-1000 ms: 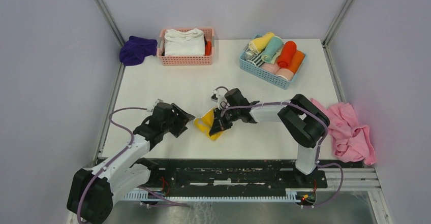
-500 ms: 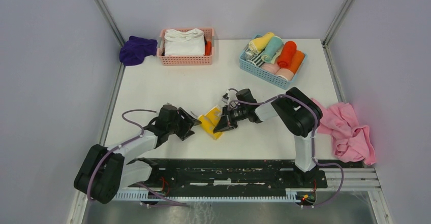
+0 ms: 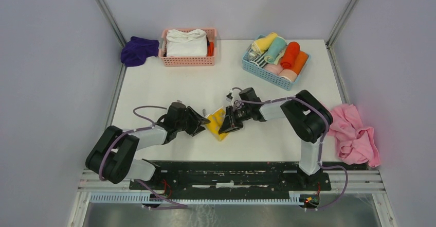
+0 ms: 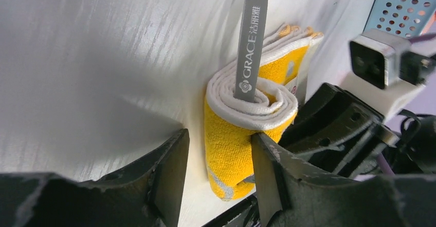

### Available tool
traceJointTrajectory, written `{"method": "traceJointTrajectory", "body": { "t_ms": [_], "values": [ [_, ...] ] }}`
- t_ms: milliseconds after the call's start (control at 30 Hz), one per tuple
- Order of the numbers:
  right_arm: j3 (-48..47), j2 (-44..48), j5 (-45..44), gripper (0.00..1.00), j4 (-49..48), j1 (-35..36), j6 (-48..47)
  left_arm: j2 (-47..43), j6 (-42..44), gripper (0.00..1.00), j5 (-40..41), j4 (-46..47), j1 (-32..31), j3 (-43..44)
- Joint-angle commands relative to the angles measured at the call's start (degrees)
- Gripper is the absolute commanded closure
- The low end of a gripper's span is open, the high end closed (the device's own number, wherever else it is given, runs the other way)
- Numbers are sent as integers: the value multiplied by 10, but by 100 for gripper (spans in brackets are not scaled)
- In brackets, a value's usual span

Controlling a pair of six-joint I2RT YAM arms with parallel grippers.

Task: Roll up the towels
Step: Roll the towel at the center of the board.

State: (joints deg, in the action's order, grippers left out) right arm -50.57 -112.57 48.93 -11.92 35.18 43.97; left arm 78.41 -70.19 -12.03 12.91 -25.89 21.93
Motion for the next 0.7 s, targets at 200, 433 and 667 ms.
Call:
{"method": "traceJointTrajectory", "body": {
  "t_ms": [200,433,667],
  "values": [
    [-60,191,-324,56,286,75,-211,47,-23,49,60,-71,-14,3],
    [-94,248,-571,42,324,203,-305,65,-22,50,60,-83,-20,23],
    [-121,200,-668,37,313,274,-356,59,-23,50,65,-91,-22,26]
  ]
}}
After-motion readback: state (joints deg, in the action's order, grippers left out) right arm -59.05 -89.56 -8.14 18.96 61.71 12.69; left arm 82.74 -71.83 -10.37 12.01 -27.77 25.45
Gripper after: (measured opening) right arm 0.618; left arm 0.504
